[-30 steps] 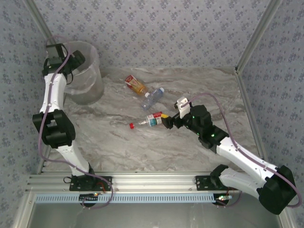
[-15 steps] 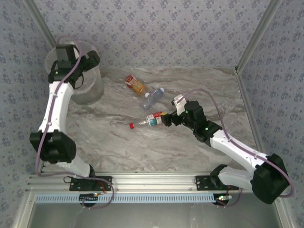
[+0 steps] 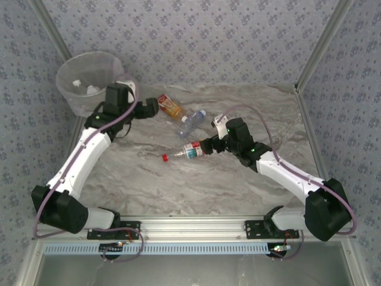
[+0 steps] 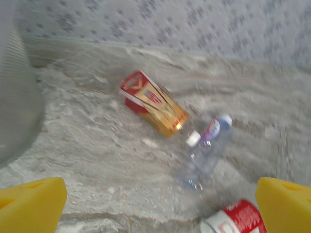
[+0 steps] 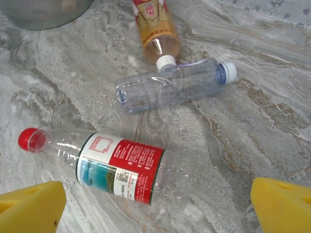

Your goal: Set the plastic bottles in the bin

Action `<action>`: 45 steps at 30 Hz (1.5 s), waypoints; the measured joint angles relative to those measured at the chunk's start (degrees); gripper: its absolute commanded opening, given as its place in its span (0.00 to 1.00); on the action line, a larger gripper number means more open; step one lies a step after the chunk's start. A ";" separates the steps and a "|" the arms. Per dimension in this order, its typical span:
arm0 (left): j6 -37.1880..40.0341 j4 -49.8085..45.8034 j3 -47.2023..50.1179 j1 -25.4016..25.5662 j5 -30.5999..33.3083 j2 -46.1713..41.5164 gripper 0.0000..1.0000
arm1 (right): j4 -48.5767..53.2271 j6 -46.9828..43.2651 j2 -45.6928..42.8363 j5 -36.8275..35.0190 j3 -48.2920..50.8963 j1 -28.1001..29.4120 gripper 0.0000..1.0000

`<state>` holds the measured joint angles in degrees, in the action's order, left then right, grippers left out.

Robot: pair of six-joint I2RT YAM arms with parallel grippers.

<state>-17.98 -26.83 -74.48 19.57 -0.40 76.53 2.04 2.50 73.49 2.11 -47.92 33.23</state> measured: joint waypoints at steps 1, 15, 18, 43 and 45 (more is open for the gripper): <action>1.38 0.17 1.33 1.38 -0.04 -0.33 0.99 | -0.35 0.94 0.00 -0.35 0.22 -0.02 1.00; 19.74 -2.56 2.60 12.92 -3.28 13.33 1.00 | 2.86 16.13 -6.21 -7.78 7.43 -1.53 1.00; 22.80 -3.96 2.29 13.90 -3.96 15.72 0.99 | 3.32 18.51 -7.80 -9.25 8.83 -2.01 1.00; 36.15 -8.50 -5.31 23.71 1.33 34.91 0.76 | 5.97 23.30 -12.74 -12.50 11.26 -3.67 1.00; 36.30 -8.02 -5.68 23.74 1.33 35.52 0.74 | 6.08 23.45 -12.81 -12.72 11.32 -3.76 1.00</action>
<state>18.33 -34.85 -80.16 43.31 0.93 112.05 8.12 25.96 60.69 -10.61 -36.60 29.47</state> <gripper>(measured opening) 0.758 0.999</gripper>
